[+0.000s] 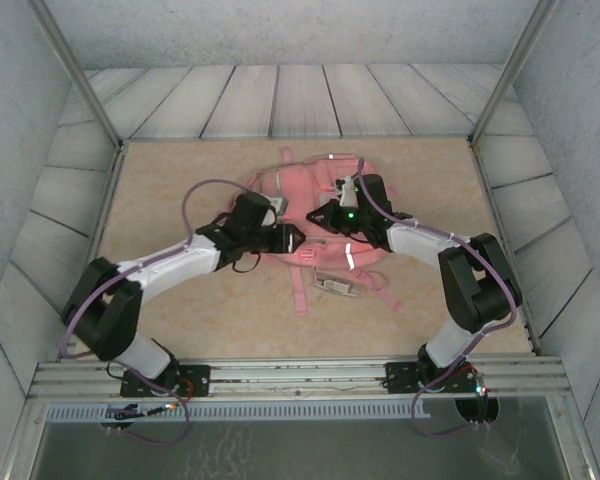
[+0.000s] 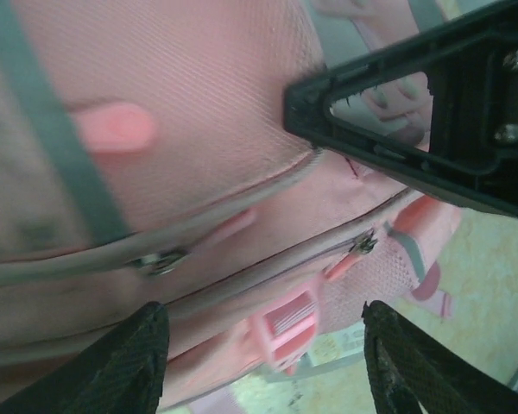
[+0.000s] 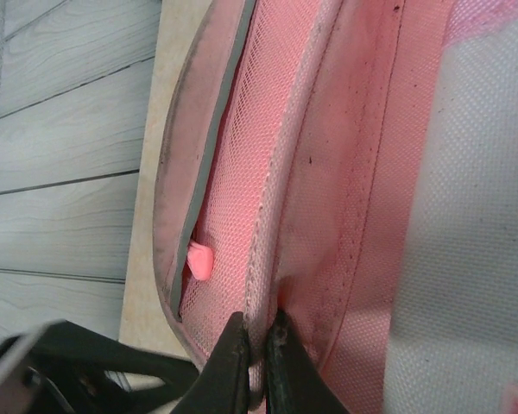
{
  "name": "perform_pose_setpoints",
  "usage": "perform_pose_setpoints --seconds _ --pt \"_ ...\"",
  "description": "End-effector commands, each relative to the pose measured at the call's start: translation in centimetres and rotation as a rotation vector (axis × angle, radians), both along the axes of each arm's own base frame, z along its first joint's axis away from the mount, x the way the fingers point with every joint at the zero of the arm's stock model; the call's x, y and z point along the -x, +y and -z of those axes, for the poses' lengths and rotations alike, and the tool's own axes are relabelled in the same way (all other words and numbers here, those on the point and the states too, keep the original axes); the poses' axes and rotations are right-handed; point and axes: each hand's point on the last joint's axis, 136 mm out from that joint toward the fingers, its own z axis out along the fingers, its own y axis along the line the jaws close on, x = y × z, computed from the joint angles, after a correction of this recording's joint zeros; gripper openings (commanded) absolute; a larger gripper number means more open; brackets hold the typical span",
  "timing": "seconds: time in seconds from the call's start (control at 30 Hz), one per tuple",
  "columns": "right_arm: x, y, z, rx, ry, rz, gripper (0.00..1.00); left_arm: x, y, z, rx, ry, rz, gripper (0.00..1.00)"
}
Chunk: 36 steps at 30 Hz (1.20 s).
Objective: Pack the student bag
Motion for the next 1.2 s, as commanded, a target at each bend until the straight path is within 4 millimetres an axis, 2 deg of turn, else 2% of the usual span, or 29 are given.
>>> perform_pose_setpoints --seconds 0.0,0.17,0.4,0.63,0.73,0.87,0.97,1.17 --pt "-0.2 2.0 -3.5 -0.084 -0.106 -0.052 0.00 -1.7 -0.9 0.2 0.003 -0.004 -0.049 0.55" --pt "0.8 2.5 -4.6 -0.098 -0.118 -0.072 0.00 -3.6 0.3 0.6 -0.056 -0.033 -0.138 0.48" --pt "2.1 2.5 -5.7 -0.115 -0.126 -0.087 0.00 -5.2 1.9 0.2 -0.071 -0.064 -0.245 0.46" --pt "3.6 3.8 -7.4 -0.150 -0.141 -0.151 0.00 -6.1 2.4 0.1 -0.036 -0.076 -0.295 0.33" --pt "4.0 4.3 -7.2 -0.149 -0.136 -0.172 0.00 -6.3 2.1 -0.6 0.025 -0.073 -0.297 0.28" --pt "4.4 4.6 -6.4 -0.148 -0.120 -0.189 0.00 -6.4 1.5 -1.5 0.095 -0.064 -0.279 0.29" --pt "4.9 5.1 -6.5 -0.157 -0.119 -0.209 0.00 -6.6 1.7 -1.6 0.104 -0.062 -0.288 0.29" --pt "5.4 5.8 -6.5 -0.153 -0.124 -0.236 0.00 -6.9 2.3 -1.8 0.138 -0.055 -0.314 0.17"
